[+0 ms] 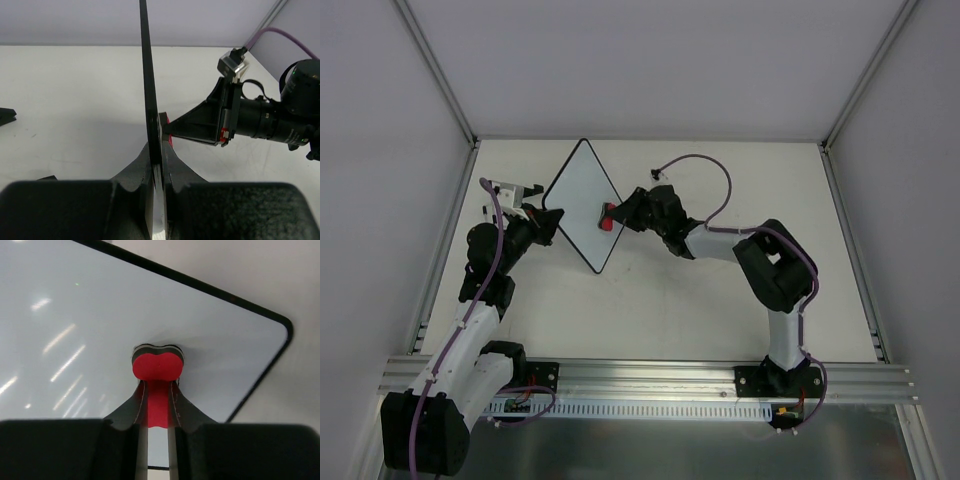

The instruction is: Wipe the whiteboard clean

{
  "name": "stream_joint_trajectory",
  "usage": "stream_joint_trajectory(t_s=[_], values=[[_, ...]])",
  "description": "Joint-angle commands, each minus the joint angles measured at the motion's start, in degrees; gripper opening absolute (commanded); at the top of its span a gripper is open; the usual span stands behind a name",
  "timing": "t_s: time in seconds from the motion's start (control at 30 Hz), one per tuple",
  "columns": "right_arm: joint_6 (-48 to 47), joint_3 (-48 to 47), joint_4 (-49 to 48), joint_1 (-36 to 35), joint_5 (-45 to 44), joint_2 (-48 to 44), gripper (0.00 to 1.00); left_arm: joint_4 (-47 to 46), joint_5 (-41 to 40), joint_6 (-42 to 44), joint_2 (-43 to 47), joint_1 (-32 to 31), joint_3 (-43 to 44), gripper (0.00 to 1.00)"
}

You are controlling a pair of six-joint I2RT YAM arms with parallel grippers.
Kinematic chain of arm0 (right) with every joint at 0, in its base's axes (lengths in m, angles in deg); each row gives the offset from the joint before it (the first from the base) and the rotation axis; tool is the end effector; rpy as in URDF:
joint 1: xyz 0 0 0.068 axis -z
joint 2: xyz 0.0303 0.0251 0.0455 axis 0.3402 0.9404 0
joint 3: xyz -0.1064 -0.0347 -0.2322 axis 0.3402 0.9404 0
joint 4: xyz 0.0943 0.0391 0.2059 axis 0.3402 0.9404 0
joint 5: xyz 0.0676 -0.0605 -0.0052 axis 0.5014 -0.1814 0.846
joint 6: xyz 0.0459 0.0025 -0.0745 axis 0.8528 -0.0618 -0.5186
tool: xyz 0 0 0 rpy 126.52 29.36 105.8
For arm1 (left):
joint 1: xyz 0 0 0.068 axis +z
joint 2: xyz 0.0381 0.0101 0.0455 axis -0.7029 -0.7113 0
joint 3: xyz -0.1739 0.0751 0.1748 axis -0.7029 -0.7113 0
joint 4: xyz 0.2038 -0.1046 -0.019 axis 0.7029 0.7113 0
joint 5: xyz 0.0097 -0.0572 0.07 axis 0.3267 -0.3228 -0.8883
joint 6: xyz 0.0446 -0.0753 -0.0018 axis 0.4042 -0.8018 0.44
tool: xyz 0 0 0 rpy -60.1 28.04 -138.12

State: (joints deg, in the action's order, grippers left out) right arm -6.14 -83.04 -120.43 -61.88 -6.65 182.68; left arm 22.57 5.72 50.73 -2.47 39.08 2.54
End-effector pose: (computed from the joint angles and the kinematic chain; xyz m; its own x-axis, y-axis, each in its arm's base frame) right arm 0.3338 0.3128 0.2026 -0.5996 0.3290 -0.7296 -0.4741 0.5884 0.6550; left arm 0.2111 -0.0501 0.2894 -0.0491 -0.2532 -0.9662 0.4720 0.8466 -0.2459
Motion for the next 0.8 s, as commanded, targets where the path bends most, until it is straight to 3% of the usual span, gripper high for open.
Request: stream_joint_trajectory(t_s=[0.0, 0.3, 0.5, 0.77], values=[[1.54, 2.74, -0.17, 0.25, -1.14, 2.08, 0.08, 6.12, 9.29, 3.02, -1.23, -1.8, -0.66, 0.0], [-0.74, 0.12, -0.08, 0.69, -0.17, 4.98, 0.08, 6.2, 9.56, 2.94, -1.05, -1.8, -0.84, 0.0], [-2.93, -1.29, 0.01, 1.13, 0.18, 1.92, 0.08, 6.2, 8.68, 3.02, -0.88, -1.8, -0.84, 0.0], [-11.81, 1.95, 13.17, 7.79, -8.76, -6.7, 0.1, 6.29, 2.89, 2.5, -0.18, -1.8, -1.1, 0.0]])
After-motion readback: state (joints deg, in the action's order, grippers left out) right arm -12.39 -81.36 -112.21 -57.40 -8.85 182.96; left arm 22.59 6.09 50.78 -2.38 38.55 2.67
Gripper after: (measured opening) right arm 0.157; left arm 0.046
